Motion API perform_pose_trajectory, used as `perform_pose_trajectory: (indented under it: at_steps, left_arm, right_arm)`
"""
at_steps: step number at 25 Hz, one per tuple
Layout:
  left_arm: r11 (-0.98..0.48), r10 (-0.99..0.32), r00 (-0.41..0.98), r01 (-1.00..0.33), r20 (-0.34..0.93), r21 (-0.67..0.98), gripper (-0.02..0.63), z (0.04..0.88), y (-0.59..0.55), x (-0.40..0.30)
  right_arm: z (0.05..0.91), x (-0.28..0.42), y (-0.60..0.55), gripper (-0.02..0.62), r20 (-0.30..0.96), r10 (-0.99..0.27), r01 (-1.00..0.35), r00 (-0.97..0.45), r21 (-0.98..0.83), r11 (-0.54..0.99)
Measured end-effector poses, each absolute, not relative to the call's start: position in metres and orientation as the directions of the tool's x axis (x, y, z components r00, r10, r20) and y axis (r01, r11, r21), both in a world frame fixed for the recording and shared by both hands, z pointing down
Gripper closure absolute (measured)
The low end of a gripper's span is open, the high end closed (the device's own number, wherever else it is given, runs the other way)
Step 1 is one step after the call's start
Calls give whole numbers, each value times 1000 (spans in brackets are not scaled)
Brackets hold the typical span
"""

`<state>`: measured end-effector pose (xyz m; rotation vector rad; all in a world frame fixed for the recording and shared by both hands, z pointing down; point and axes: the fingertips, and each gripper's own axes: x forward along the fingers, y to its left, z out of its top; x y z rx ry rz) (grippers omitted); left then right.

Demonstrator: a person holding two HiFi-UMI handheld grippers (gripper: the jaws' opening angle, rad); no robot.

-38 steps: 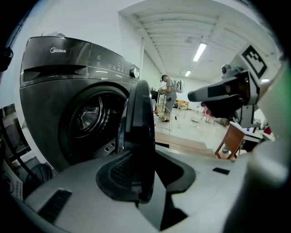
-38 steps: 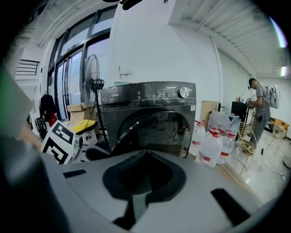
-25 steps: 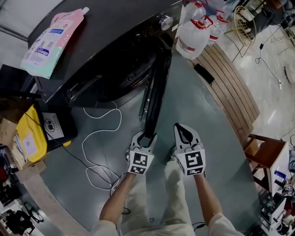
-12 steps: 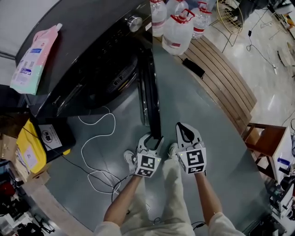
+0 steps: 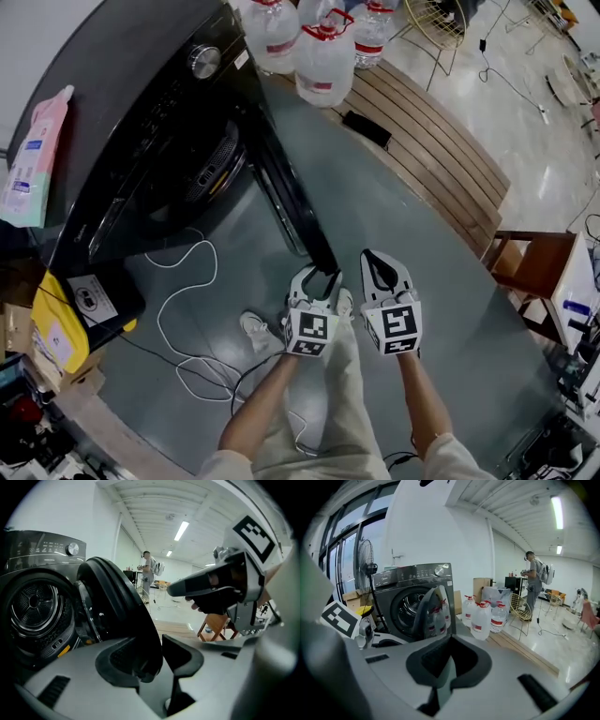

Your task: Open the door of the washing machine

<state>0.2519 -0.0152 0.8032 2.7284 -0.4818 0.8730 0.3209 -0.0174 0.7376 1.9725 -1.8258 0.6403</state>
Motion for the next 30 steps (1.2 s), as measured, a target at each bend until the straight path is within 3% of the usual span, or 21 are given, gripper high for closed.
perform_pose_trajectory:
  at_steps: [6,15,27,30]
  left_arm:
    - [-922,-237,782,-368,576,121,443,801,-8,313]
    - [-948,-134,820,-271,557,169,443,790,6,373]
    - [-943,-159,825,-289,542,163,445,775,-4,342]
    - [-937,-184,821,-313,541,156,492,770,-15,319]
  right_arm:
    - [742,363,9,597,572,-815,-990,94,-29,-135]
    - [740,413,36,597,573,-808,-982,138,-26,-186]
    - [732,392,25,597,566,-816,-987,114,-33,-160]
    - [731,375,15,597,565,-820,-990,90,-39,-135]
